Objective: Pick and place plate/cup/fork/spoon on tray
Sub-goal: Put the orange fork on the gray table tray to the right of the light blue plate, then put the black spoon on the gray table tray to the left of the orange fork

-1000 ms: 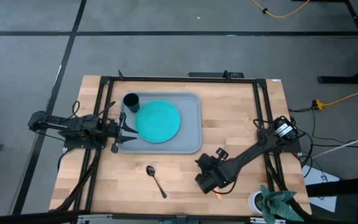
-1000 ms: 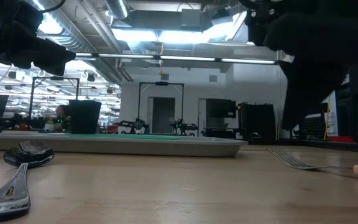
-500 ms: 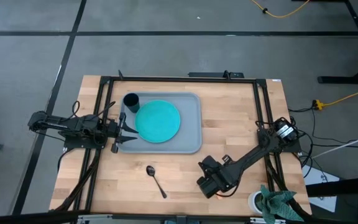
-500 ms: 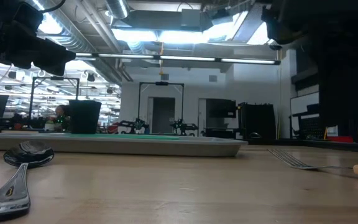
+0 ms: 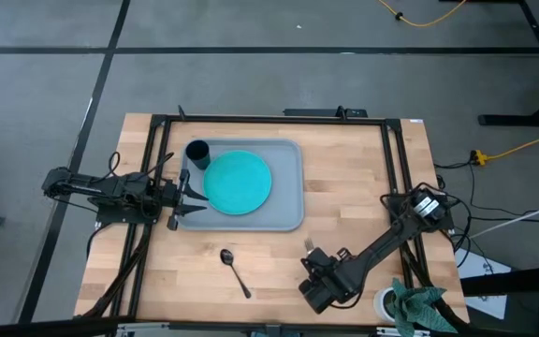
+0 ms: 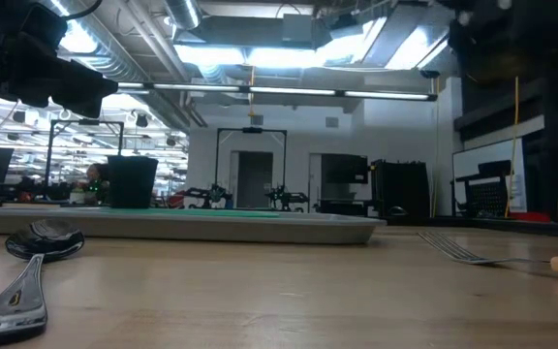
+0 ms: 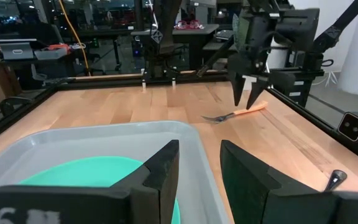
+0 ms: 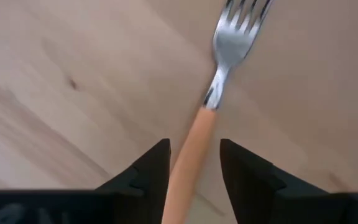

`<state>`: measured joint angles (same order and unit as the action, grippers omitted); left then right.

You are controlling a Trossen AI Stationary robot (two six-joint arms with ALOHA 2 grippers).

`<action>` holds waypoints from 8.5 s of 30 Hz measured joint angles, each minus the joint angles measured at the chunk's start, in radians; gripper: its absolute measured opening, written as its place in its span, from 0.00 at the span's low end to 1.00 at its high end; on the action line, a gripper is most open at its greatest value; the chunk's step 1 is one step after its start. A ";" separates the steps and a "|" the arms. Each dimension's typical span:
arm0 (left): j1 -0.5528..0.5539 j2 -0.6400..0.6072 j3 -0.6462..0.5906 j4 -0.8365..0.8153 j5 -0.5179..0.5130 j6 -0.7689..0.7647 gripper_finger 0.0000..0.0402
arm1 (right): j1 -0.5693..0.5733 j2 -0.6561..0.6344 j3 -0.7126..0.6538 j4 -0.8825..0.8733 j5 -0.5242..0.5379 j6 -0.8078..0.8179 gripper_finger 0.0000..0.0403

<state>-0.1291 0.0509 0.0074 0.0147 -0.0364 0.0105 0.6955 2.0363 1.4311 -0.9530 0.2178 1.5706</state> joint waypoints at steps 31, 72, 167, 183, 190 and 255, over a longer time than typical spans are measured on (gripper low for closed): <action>0.000 0.000 0.000 0.000 0.000 0.000 0.27 | -0.087 0.043 0.001 0.091 -0.047 -0.086 0.11; 0.000 0.000 0.000 0.000 -0.001 0.000 0.27 | -0.690 -0.024 0.022 0.117 0.092 -0.109 0.11; 0.000 0.000 0.000 0.000 -0.002 0.000 0.27 | -0.223 -0.004 0.224 0.525 0.226 -0.401 0.26; 0.000 0.000 0.000 0.000 -0.003 0.000 0.27 | -0.207 0.346 0.761 0.436 0.120 -0.457 0.26; 0.000 0.000 0.000 0.001 -0.004 0.000 0.27 | -0.204 0.429 0.816 0.238 0.102 -0.311 0.26; 0.000 0.000 0.000 0.001 -0.003 0.000 0.27 | -0.236 0.540 0.843 -0.001 0.116 -0.266 0.26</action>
<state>-0.1293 0.0513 0.0074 0.0153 -0.0395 0.0105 0.4599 2.5759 2.2741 -0.9537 0.3335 1.3051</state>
